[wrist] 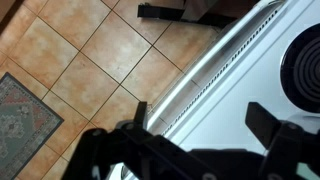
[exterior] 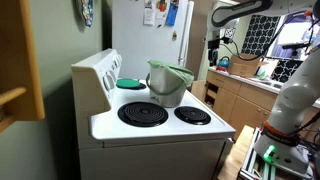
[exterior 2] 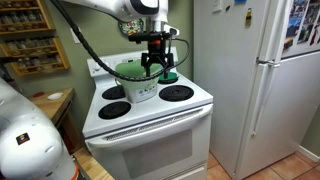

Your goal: Open the lid on the bin and take the paper towel out of it

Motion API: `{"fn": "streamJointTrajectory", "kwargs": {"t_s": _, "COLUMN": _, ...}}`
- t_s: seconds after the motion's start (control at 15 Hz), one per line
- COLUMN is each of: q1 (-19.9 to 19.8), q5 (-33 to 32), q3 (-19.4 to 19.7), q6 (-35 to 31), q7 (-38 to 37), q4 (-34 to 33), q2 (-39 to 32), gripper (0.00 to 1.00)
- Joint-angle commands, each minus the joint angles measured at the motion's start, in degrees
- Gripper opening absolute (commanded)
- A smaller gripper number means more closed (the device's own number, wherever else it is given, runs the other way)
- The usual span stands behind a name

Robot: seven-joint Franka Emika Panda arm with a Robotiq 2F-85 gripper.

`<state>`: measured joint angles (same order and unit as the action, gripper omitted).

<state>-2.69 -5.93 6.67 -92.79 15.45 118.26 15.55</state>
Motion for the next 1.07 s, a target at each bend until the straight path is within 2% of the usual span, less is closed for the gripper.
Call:
{"fn": "streamJointTrajectory", "kwargs": {"t_s": 0.0, "q1": -0.17, "q5": 0.05, "q3": -0.15, "q6": 0.16, "q7": 0.04, "q4": -0.16, "q2": -0.06, "gripper": 1.0}}
{"fn": "streamJointTrajectory", "kwargs": {"t_s": 0.13, "q1": -0.17, "q5": 0.05, "q3": -0.15, "q6": 0.16, "q7": 0.04, "q4": -0.16, "q2": -0.06, "gripper": 1.0}}
{"fn": "streamJointTrajectory", "kwargs": {"t_s": 0.27, "q1": 0.09, "q5": 4.85, "q3": 0.22, "q6": 1.01, "q7": -1.54, "q4": 0.05, "q2": -0.01, "gripper": 1.0}}
{"fn": "streamJointTrajectory", "kwargs": {"t_s": 0.53, "q1": -0.1, "q5": 12.87, "q3": 0.2, "q6": 11.18, "q7": -5.37, "q4": -2.13, "q2": -1.94, "gripper": 1.0}}
{"fn": "streamJointTrajectory", "kwargs": {"t_s": 0.87, "q1": -0.9, "q5": 23.37, "q3": 1.63, "q6": 19.94, "q7": -4.47, "q4": -2.23, "q2": -4.27, "gripper": 1.0}}
{"fn": "streamJointTrajectory", "kwargs": {"t_s": 0.93, "q1": -0.63, "q5": 19.7, "q3": 0.37, "q6": 16.98, "q7": -3.88, "q4": -1.4, "q2": -2.7, "gripper": 1.0}}
{"fn": "streamJointTrajectory", "kwargs": {"t_s": 1.0, "q1": -0.74, "q5": 20.14, "q3": 0.43, "q6": 17.25, "q7": -3.85, "q4": -1.41, "q2": -3.08, "gripper": 1.0}}
